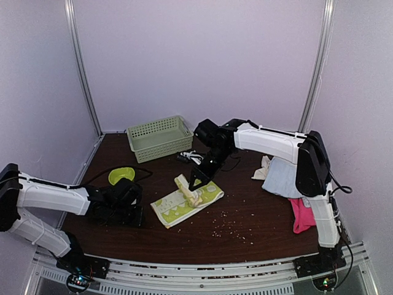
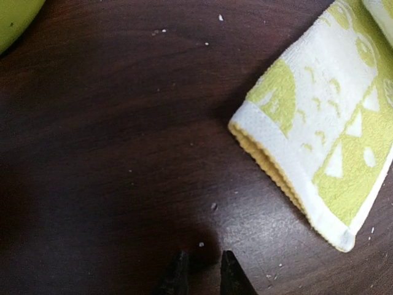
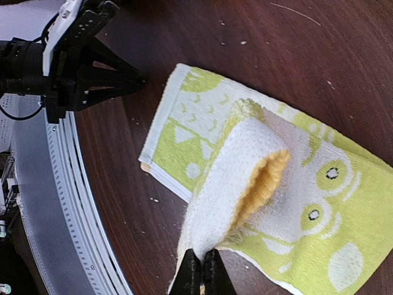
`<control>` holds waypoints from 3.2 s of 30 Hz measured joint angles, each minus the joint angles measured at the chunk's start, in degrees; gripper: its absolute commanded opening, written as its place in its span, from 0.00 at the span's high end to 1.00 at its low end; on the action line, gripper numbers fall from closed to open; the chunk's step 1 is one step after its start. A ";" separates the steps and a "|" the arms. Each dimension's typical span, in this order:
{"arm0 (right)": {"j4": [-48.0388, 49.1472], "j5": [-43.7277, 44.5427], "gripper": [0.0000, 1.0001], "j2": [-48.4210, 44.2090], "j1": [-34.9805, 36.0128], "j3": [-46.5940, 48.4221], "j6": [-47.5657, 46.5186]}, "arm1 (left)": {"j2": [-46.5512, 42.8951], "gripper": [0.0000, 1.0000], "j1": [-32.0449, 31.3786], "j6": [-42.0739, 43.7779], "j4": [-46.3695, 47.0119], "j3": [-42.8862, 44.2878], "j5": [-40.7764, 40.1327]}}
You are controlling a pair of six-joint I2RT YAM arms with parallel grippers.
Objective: Roll the towels
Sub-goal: Fold the towel at the center of the board, then smooth out the towel at the center of the board.
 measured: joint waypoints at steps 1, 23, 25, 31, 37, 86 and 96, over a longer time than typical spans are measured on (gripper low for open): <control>-0.02 -0.42 1.00 0.46 0.66 0.81 0.37 | -0.07 0.79 0.00 0.00 0.17 -0.17 -0.04; 4.37 -2.51 1.00 12.48 7.54 9.53 7.98 | -3.78 0.79 0.00 0.11 9.70 -5.57 2.71; 4.83 -2.34 1.00 12.68 7.69 9.57 8.59 | -4.52 0.79 0.00 0.11 10.16 -6.16 2.95; 6.43 -2.25 1.00 13.09 7.67 10.54 10.25 | -5.73 0.79 0.00 0.15 11.10 -6.93 3.63; 8.37 -1.86 1.00 13.14 7.69 11.85 11.61 | -5.73 0.78 0.00 0.61 12.66 -7.10 5.33; 17.38 10.71 0.75 3.56 -6.99 -9.44 2.62 | 8.17 0.73 0.00 7.48 12.98 5.77 11.32; 16.90 12.37 0.58 -3.67 -8.52 -16.55 2.45 | 9.90 0.70 0.00 9.05 12.66 9.20 11.30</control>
